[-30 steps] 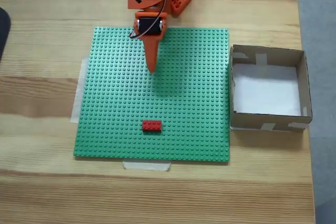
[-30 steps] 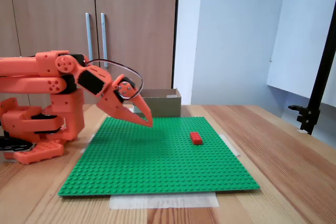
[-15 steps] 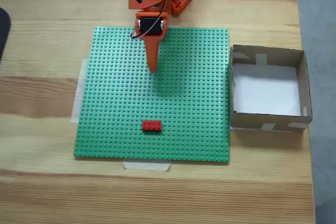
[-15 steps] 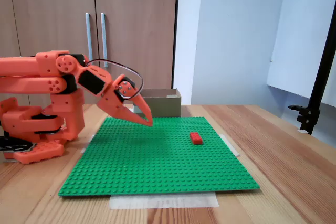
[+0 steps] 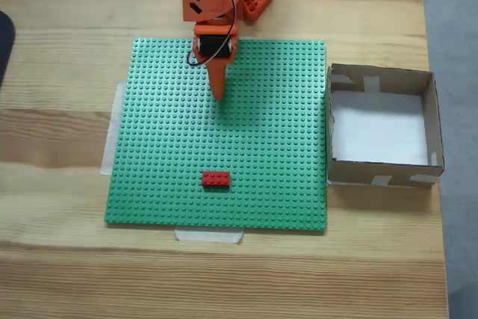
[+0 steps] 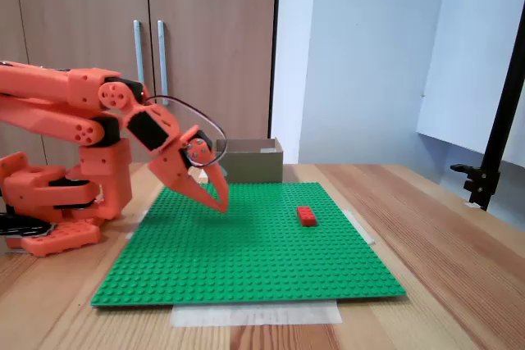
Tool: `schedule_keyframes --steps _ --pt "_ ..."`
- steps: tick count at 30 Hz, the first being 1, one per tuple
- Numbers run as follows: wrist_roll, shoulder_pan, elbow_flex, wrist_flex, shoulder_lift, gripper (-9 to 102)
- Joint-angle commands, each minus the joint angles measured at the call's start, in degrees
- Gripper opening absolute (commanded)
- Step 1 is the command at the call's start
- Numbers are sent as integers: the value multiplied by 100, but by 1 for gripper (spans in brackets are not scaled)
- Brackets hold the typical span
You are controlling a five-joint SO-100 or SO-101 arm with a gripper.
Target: Pick the red lego block and put it in the box.
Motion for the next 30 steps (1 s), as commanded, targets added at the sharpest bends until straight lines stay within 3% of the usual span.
schedule_keyframes --steps 1,30 --pt "-9 -35 -853 114 -519 1" --pt "-18 -44 -6082 1046 -5871 6"
